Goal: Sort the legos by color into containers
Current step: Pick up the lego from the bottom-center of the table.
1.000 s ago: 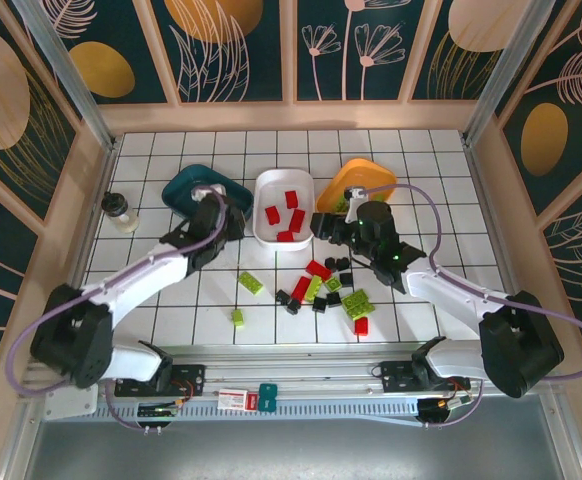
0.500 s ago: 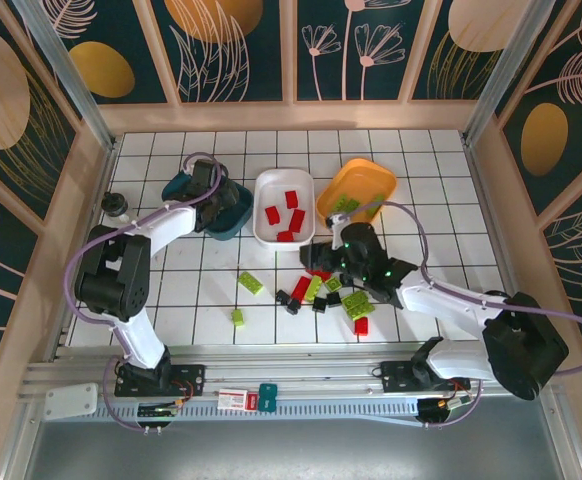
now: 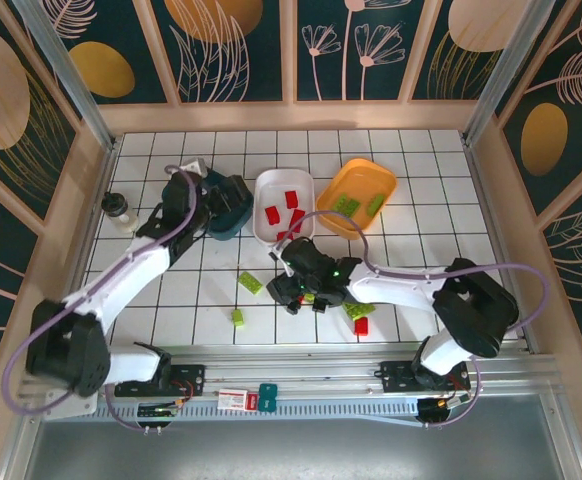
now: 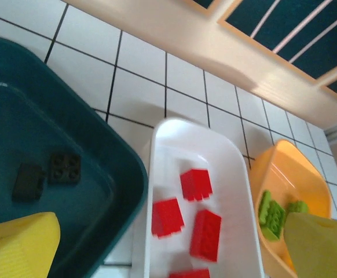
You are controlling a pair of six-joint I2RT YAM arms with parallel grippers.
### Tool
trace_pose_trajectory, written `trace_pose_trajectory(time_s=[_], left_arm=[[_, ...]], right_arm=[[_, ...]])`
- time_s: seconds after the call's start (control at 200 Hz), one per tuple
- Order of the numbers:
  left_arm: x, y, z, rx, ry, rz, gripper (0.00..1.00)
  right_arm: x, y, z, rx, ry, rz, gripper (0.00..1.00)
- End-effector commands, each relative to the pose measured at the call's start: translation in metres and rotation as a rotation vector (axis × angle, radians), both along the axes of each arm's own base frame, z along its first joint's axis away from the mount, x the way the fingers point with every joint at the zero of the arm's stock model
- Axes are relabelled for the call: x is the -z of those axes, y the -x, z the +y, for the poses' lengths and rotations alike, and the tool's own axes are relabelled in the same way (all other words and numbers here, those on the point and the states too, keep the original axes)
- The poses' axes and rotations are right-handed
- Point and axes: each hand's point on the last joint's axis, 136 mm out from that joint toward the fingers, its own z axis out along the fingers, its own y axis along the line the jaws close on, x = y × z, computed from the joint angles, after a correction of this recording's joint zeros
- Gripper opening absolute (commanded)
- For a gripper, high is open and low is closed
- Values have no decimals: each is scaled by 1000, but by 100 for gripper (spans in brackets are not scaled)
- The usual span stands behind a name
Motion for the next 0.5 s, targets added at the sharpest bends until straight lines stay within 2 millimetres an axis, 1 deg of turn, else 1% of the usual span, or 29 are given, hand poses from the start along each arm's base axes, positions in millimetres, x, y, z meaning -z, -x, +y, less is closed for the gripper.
trace_pose_trajectory(time_s=[0.0,0.125,0.225,0.43,0.495], left_arm=[[6,30,4,16,35,12,99],[3,56,18,-3,33,-1,99],[3,68,24,-7,31,-3,99],[12,78,29,-12,21,15,99],[13,79,31,-16,19,14,99]], right_arm=[[13,1,-1,-43,124,-22,64],[26,5,6,-71,192,-21,62],[34,5,8,-79,235,-21,59],[45,7,9,-92,275,-12,50],[48,9,10,-104,276,-4,45]])
